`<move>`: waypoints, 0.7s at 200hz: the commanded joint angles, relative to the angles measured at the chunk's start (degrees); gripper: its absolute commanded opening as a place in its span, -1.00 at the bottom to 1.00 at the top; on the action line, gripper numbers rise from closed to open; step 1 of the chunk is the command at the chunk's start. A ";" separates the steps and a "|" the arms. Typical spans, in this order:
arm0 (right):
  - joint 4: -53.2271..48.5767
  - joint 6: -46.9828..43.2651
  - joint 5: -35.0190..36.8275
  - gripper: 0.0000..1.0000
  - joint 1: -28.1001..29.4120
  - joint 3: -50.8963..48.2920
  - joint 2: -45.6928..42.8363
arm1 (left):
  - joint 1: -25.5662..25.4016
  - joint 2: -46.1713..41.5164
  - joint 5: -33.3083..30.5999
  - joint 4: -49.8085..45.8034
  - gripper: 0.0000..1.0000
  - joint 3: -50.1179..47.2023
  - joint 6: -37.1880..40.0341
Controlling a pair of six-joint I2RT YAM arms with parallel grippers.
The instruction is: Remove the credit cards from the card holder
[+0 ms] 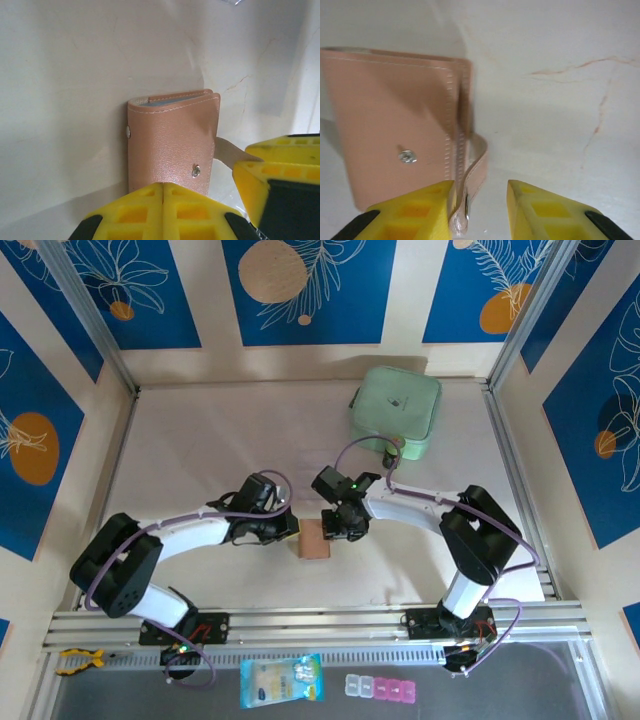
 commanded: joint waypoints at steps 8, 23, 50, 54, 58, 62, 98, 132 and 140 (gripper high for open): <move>1.87 -0.95 -2.45 -0.36 -1.16 -1.99 -0.71 | -0.41 -0.71 -0.80 -2.40 -1.00 1.61 1.59; 4.36 -0.95 -4.72 -0.37 -1.75 -3.14 -0.85 | -0.36 -0.60 -0.73 -2.45 -1.00 1.90 1.39; 7.72 -0.70 -8.07 -0.43 -2.41 -4.40 -0.08 | -0.35 -0.40 -0.97 -2.55 -1.00 2.25 1.24; 8.08 -0.62 -8.34 -0.43 -2.50 -4.56 0.01 | -0.37 -0.36 -0.89 -2.55 -1.00 2.38 1.25; 8.41 -0.60 -8.56 -0.43 -2.58 -4.73 0.11 | -0.36 -0.28 -0.82 -2.53 -1.00 2.42 1.24; 8.93 -0.60 -8.83 -0.43 -2.59 -4.97 0.23 | -0.41 -0.28 -0.79 -2.56 -1.00 2.51 1.18; 11.31 -0.44 -9.89 -0.51 -3.03 -6.67 0.35 | -0.36 0.15 -0.93 -2.77 -1.00 3.11 1.03; 12.25 -0.63 -10.19 -0.63 -3.56 -7.75 -0.05 | -0.39 0.48 -0.40 -1.90 -1.00 3.43 0.67; 12.03 -0.81 -10.20 -0.68 -3.56 -7.67 -0.25 | -0.42 0.52 -0.08 -1.51 -1.00 3.69 0.36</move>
